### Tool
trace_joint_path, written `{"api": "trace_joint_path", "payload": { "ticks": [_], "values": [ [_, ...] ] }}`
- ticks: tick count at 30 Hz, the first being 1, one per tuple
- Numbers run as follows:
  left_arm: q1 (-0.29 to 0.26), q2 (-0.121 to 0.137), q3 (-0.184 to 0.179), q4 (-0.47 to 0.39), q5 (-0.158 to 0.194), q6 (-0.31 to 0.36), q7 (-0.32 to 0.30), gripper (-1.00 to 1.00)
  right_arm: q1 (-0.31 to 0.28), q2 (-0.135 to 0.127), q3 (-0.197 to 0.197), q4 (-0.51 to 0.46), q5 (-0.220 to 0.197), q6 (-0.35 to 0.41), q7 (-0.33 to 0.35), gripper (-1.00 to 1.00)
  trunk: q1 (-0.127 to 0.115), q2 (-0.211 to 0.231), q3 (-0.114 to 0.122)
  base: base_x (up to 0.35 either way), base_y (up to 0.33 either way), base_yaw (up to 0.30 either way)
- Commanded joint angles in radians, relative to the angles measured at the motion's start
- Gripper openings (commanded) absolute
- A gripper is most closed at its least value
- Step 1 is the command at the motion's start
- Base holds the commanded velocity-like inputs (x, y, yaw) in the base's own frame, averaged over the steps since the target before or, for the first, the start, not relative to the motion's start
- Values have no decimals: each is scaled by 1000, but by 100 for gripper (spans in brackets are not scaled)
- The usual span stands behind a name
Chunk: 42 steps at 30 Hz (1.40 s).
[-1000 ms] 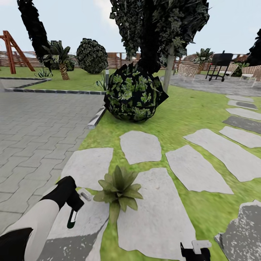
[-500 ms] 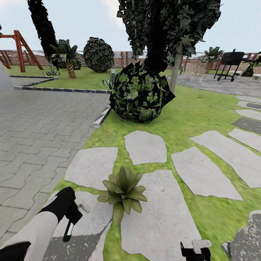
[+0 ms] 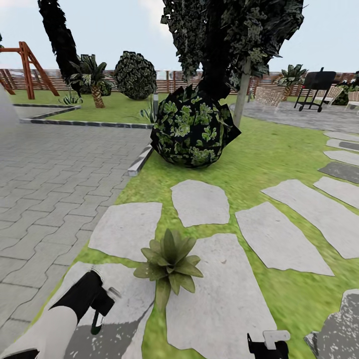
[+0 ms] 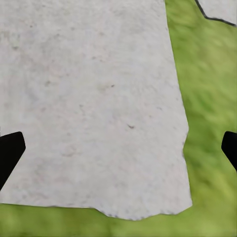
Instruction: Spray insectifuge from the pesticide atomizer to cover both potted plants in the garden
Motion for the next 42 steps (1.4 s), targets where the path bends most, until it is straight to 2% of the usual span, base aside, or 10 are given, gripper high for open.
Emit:
{"api": "trace_joint_path", "payload": {
  "ticks": [1, 4, 9, 17, 26, 32, 42],
  "values": [
    [9, -1, 3, -4, -6, 4, 13, -100, -1, 0, -5, 2, 11, -3, -6, 100, 0, 0, -1, 0, 0, 0],
    [25, -3, 8, -7, -1, 10, 63, -100, -1, -1, -5, 0, 10, -4, -7, 100, 0, 0, -1, 0, 0, 0],
    [28, -9, 13, -9, 5, 11, 76, -100, -1, -3, -6, -3, 9, -4, -9, 100, 0, 0, -1, 0, -23, 172],
    [27, -10, 15, -9, 7, 11, 76, -100, -1, -3, -6, -2, 9, -4, -10, 100, 0, 0, -1, 0, -243, 258],
    [27, -10, 17, -10, 9, 11, 75, -100, -1, -4, -7, -3, 8, -4, -10, 100, 0, 0, -1, 122, -157, 30],
    [28, -11, 17, -79, 8, 11, 75, -100, -1, -4, -8, -4, 6, -5, -10, 100, 0, 0, -1, 1, -180, 136],
    [29, -13, 16, -87, 9, 11, 75, -100, -1, -4, -8, -4, 6, -5, -10, 100, 0, 0, -1, -9, -270, 273]
  ]
}}
